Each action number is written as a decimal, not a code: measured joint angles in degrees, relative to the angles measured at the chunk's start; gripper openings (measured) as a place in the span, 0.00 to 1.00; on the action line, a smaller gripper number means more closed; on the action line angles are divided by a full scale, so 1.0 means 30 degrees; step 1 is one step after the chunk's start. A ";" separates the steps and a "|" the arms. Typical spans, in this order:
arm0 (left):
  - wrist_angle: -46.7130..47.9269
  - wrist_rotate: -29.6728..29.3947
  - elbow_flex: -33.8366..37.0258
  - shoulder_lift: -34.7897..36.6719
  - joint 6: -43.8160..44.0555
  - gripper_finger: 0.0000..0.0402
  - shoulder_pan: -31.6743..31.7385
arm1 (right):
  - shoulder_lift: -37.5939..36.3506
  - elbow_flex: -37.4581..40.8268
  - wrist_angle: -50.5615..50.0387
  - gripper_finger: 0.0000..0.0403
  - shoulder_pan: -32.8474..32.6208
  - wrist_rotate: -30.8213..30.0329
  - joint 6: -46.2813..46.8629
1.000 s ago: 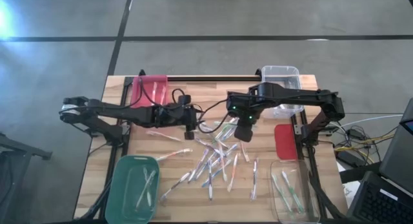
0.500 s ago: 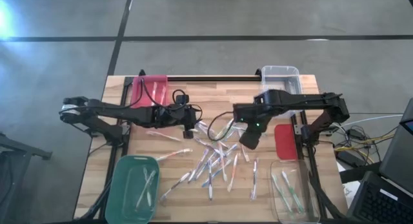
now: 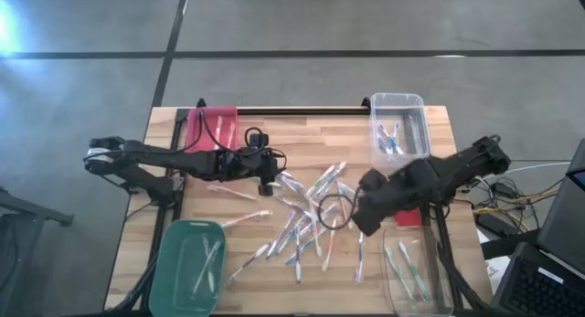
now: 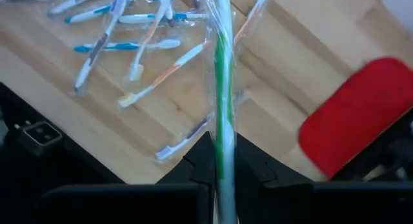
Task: Pick & Place Toothbrushes
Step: Put the green toothbrush into the green bin
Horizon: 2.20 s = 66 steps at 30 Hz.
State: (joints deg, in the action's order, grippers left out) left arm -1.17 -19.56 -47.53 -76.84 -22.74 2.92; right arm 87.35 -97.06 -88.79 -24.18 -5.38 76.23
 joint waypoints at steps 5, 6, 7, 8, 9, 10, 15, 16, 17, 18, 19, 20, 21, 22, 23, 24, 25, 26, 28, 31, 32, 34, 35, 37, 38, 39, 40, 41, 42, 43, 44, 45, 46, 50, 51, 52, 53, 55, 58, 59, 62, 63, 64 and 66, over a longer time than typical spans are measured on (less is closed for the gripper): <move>-0.0050 0.0003 0.0000 0.0007 -0.0831 0.44 0.0000 | 0.0069 0.0058 -0.0427 0.05 -0.2460 -0.1196 0.4543; -0.0050 0.0003 0.0000 0.0007 -0.0984 0.44 0.0004 | 0.0113 0.0084 -0.0408 0.05 -0.2950 -0.1409 0.5450; -0.0050 0.0003 0.0000 0.0007 -0.1141 0.44 0.0015 | 0.0196 0.0151 -0.0418 0.05 -0.3432 -0.1609 0.6352; -0.0052 0.0003 0.0000 0.0007 -0.1314 0.44 0.0015 | 0.0306 0.0186 -0.0420 0.05 -0.3880 -0.1792 0.7234; -0.0057 0.0003 0.0000 0.0007 -0.1447 0.44 0.0015 | 0.0423 0.0220 -0.0408 0.05 -0.4283 -0.1841 0.8055; -0.0057 0.0003 0.0000 0.0007 -0.1485 0.44 0.0015 | 0.0557 0.0241 -0.0423 0.05 -0.4680 -0.1861 0.8837; -0.0057 0.0003 -0.0002 0.0007 -0.1508 0.44 0.0022 | 0.1485 0.0255 -0.0417 0.05 -0.6444 -0.1858 1.2187; -0.0057 0.0007 -0.0004 0.0007 -0.1506 0.44 0.0022 | 0.1715 0.0255 -0.0416 0.05 -0.6808 -0.1841 1.2823; -0.0052 0.0010 -0.0007 0.0007 -0.1507 0.44 0.0022 | 0.1932 0.0255 -0.0416 0.05 -0.7185 -0.1814 1.3451; -0.0055 0.0010 -0.0007 0.0007 -0.1498 0.44 0.0022 | 0.2151 0.0255 -0.0416 0.06 -0.7548 -0.1777 1.4073; -0.0050 0.0010 -0.0007 0.0007 -0.1473 0.44 0.0022 | 0.2341 0.0255 -0.0412 0.06 -0.7919 -0.1763 1.4662; -0.0050 0.0017 -0.0007 0.0007 -0.1473 0.44 0.0022 | 0.2549 0.0255 -0.0401 0.06 -0.8279 -0.1731 1.5150; -0.0042 0.0017 -0.0007 0.0007 -0.1473 0.44 0.0022 | 0.2714 0.0255 -0.0407 0.06 -0.8647 -0.1719 1.5615; -0.0042 0.0024 -0.0007 0.0007 -0.1466 0.44 0.0022 | 0.2865 0.0255 -0.0403 0.06 -0.9021 -0.1686 1.5978; -0.0042 0.0025 -0.0007 0.0007 -0.1466 0.44 0.0022 | 0.3019 0.0255 -0.0405 0.06 -0.9375 -0.1672 1.6214; -0.0042 0.0032 -0.0007 0.0007 -0.1459 0.44 0.0022 | 0.3132 0.0255 -0.0416 0.06 -0.9703 -0.1631 1.6364; -0.0042 0.0032 -0.0007 0.0007 -0.1424 0.44 0.0022 | 0.3271 0.0255 -0.0408 0.06 -1.0053 -0.1609 1.6407; -0.0042 0.0044 -0.0007 0.0007 -0.1393 0.44 0.0022 | 0.3407 0.0255 -0.0423 0.06 -1.0393 -0.1612 1.6412; -0.0045 0.0049 -0.0007 0.0007 -0.1386 0.44 0.0022 | 0.3674 0.0262 -0.0409 0.06 -1.1068 -0.1556 1.6431; -0.0108 0.0054 -0.0007 0.0007 -0.1372 0.44 0.0022 | 0.4015 0.0277 -0.0423 0.06 -1.1951 -0.1500 1.6906; -0.0126 0.0054 -0.0007 0.0015 -0.1360 0.44 0.0022 | 0.4137 0.0300 -0.0403 0.06 -1.2208 -0.1483 1.7059; -0.0134 0.0054 -0.0007 0.0015 -0.1294 0.44 0.0022 | 0.4417 0.0354 -0.0411 0.06 -1.2692 -0.1488 1.7203; -0.0141 0.0054 -0.0007 0.0015 -0.1277 0.44 0.0022 | 0.4593 0.0367 -0.0416 0.06 -1.2903 -0.1493 1.7239; -0.0152 0.0054 -0.0007 0.0015 -0.1217 0.44 0.0022 | 0.4933 0.0386 -0.0416 0.06 -1.3347 -0.1490 1.7231; -0.0152 0.0054 -0.0007 0.0015 -0.1085 0.44 0.0022 | 0.5075 0.0392 -0.0410 0.06 -1.3532 -0.1530 1.7166; -0.0159 0.0054 -0.0007 0.0015 -0.0954 0.44 0.0022 | 0.5238 0.0409 -0.0408 0.06 -1.3736 -0.1545 1.7108; -0.0159 0.0061 -0.0007 0.0015 -0.0863 0.44 0.0022 | 0.5412 0.0447 -0.0419 0.06 -1.3905 -0.1578 1.7109; -0.0166 0.0054 -0.0007 0.0015 -0.0804 0.44 0.0022 | 0.5582 0.0507 -0.0413 0.06 -1.4075 -0.1575 1.7114; -0.0173 0.0061 -0.0007 0.0015 -0.0749 0.44 0.0022 | 0.5795 0.0579 -0.0416 0.06 -1.4233 -0.1578 1.7114; -0.0172 0.0058 -0.0007 0.0015 -0.0722 0.44 0.0022 | 0.5990 0.0660 -0.0402 0.06 -1.4393 -0.1571 1.7114; -0.0173 0.0056 -0.0007 0.0015 -0.0690 0.44 0.0022 | 0.6177 0.0752 -0.0402 0.06 -1.4474 -0.1550 1.7114; -0.0173 0.0056 -0.0007 0.0015 -0.0669 0.44 0.0022 | 0.6293 0.0865 -0.0406 0.06 -1.4520 -0.1546 1.7111; -0.0173 0.0054 -0.0007 0.0015 -0.0619 0.44 0.0022 | 0.6370 0.0979 -0.0405 0.06 -1.4557 -0.1534 1.7110; -0.0173 0.0055 -0.0007 0.0015 -0.0606 0.44 0.0015 | 0.6377 0.1465 -0.0395 0.06 -1.4566 -0.0816 1.7114; -0.0166 0.0054 -0.0007 0.0015 -0.0606 0.44 0.0015 | 0.6365 0.1569 -0.0424 0.06 -1.4566 -0.0621 1.7154; -0.0173 0.0061 -0.0007 0.0015 -0.0593 0.44 0.0015 | 0.6310 0.1627 -0.0409 0.06 -1.4566 -0.0582 1.7213; -0.0173 0.0058 -0.0007 0.0015 -0.0556 0.44 0.0015 | 0.6230 0.1685 -0.0364 0.06 -1.4566 -0.0558 1.7336; -0.0173 0.0060 -0.0011 0.0015 -0.0519 0.44 0.0015 | 0.6120 0.1734 -0.0404 0.06 -1.4573 -0.0553 1.7555; -0.0171 0.0054 -0.0015 0.0015 -0.0512 0.44 0.0015 | 0.6155 0.1749 -0.0228 0.06 -1.4566 -0.0558 1.7658; -0.0173 0.0054 -0.0015 0.0015 -0.0503 0.44 0.0015 | 0.6156 0.1756 -0.0193 0.06 -1.4566 -0.0560 1.7692; -0.0173 0.0054 -0.0015 0.0015 -0.0422 0.44 0.0015 | 0.6156 0.1756 -0.0117 0.06 -1.4566 -0.0547 1.7853; -0.0166 0.0054 -0.0015 0.0015 -0.0412 0.44 0.0015 | 0.6156 0.1756 -0.0117 0.06 -1.4566 -0.0538 1.7975; -0.0173 0.0055 -0.0015 0.0015 -0.0406 0.44 0.0015 | 0.6156 0.1773 -0.0098 0.06 -1.4566 -0.0444 1.8045; -0.0166 0.0054 -0.0015 0.0015 -0.0402 0.44 0.0015 | 0.6156 0.1856 -0.0081 0.06 -1.4566 -0.0124 1.8118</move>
State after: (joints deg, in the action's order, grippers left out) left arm -1.67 -19.40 -47.57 -76.79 -23.94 2.96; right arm 105.82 -91.49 -89.04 -67.88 -5.75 130.58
